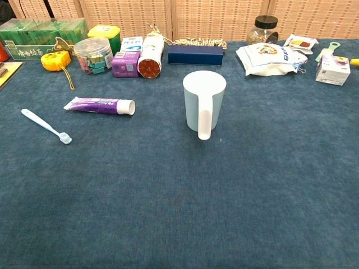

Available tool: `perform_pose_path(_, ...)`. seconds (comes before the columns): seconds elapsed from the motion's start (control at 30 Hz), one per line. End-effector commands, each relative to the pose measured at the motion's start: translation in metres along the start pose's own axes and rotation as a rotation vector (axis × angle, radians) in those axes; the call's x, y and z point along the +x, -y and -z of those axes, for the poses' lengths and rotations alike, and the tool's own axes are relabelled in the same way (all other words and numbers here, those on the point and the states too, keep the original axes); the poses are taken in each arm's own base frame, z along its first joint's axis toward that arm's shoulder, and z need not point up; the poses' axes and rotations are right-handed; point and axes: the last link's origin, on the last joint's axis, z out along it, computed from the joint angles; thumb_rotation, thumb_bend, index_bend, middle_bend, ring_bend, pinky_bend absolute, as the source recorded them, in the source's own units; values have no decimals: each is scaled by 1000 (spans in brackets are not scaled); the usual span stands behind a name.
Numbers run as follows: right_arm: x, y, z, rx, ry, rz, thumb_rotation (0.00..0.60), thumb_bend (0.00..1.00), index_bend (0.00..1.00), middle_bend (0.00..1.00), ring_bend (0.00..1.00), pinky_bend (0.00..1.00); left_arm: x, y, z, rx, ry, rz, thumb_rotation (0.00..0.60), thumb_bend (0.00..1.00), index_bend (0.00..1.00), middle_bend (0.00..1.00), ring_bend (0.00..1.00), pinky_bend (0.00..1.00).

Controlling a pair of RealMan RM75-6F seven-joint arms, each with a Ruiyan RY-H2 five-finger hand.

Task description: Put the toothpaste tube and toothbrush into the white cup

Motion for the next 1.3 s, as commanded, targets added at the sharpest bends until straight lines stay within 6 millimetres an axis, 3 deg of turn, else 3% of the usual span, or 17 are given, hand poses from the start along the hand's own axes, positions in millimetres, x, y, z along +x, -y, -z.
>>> perform_pose_path(0.03,-1,0,1,-5,14,23,600,0,0,0,0,0,0,-1,1,-3,2,1,600,118,0,0,0,0)
perform_pose_path(0.57,2,-2,-2,-17,1,-28,600,0,0,0,0,0,-12,-4,-11,-29,47,16,600,118,0,0,0,0)
perform_pose_path(1.17,1,-3,-1,-15,-7,-52,600,0,0,0,0,0,-13,-6,-8,-53,36,19,600,117,0,0,0,0)
perform_pose_path(1.3,2,-4,-1,-18,-6,-61,600,0,0,0,0,0,-12,-12,-22,-92,39,35,600,117,0,0,0,0)
